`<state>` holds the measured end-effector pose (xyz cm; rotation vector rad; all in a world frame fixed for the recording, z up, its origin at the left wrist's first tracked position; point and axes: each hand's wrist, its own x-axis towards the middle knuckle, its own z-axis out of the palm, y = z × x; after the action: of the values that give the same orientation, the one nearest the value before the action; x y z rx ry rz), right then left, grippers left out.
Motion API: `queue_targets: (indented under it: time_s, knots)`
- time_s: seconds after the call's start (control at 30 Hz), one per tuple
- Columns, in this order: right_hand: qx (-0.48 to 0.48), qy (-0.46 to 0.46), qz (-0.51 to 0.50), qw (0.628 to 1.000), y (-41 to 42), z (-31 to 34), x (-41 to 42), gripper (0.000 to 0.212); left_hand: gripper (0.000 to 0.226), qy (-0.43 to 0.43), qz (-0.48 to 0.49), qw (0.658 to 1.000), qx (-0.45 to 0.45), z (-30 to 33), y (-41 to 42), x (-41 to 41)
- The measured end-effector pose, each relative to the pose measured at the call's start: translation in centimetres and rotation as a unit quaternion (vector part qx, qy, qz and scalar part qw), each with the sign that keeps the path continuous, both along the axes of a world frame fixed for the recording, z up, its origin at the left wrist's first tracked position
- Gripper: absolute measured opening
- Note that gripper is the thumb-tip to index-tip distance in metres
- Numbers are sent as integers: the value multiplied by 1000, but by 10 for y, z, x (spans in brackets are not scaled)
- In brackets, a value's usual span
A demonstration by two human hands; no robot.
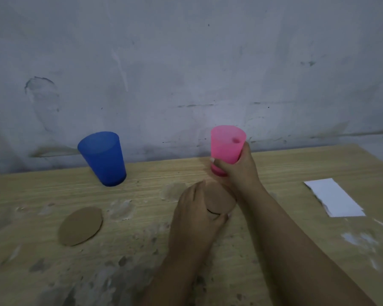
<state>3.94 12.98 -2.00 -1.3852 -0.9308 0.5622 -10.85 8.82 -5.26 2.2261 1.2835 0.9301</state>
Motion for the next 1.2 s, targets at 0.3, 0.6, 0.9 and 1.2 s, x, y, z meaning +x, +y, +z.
queue_targets:
  time_s: [0.3, 0.6, 0.9, 1.2]
  knots:
    - [28, 15, -47, 998, -22, -1, 35, 65, 90, 5, 0, 1000, -20, -1, 3, 0]
    - [51, 54, -34, 997, -27, -11, 42, 68, 94, -31, 9, 998, -60, 13, 42, 15]
    - [56, 40, -45, 997, -23, -16, 49, 64, 103, 1, 0, 996, -86, 13, 86, 45]
    - [58, 30, -64, 996, -20, -13, 47, 75, 113, 13, -42, 997, -66, 12, 85, 43]
